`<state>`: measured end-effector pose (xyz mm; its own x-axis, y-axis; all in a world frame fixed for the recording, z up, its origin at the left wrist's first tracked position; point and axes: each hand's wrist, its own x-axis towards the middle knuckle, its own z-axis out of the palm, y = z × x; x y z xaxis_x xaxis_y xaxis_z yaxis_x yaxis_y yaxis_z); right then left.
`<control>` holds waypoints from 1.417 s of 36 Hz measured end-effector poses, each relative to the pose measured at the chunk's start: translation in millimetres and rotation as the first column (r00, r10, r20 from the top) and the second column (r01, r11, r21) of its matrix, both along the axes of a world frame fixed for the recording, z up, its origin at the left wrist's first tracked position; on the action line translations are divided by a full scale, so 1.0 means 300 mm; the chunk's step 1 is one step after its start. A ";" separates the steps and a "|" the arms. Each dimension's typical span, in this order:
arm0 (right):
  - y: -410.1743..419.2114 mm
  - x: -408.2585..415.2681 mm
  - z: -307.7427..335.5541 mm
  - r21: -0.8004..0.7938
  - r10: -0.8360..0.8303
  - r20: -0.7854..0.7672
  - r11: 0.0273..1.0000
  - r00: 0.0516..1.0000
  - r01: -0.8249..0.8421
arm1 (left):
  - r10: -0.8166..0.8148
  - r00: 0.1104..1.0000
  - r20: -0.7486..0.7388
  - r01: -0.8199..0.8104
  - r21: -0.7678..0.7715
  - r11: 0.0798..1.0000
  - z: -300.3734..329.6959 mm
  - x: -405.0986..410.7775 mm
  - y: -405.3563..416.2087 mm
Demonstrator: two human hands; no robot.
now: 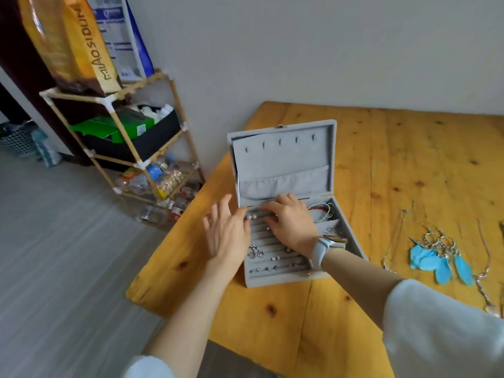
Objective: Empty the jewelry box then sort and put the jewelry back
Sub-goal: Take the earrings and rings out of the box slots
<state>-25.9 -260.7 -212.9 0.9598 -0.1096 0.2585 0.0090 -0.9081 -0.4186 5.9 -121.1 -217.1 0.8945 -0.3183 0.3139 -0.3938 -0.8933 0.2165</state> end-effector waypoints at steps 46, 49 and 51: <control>0.006 -0.519 -0.128 0.279 -0.160 0.031 0.949 0.987 0.145 | -0.170 0.982 -0.081 0.106 -0.509 0.854 -0.152 -0.496 -0.043; -0.002 -0.521 -0.128 0.267 -0.141 0.041 0.956 0.989 0.125 | -0.169 0.983 -0.079 0.105 -0.515 0.851 -0.153 -0.496 -0.039; -0.005 -0.527 -0.128 0.259 -0.122 0.046 0.960 0.991 0.106 | -0.169 0.983 -0.075 0.108 -0.511 0.853 -0.153 -0.496 -0.038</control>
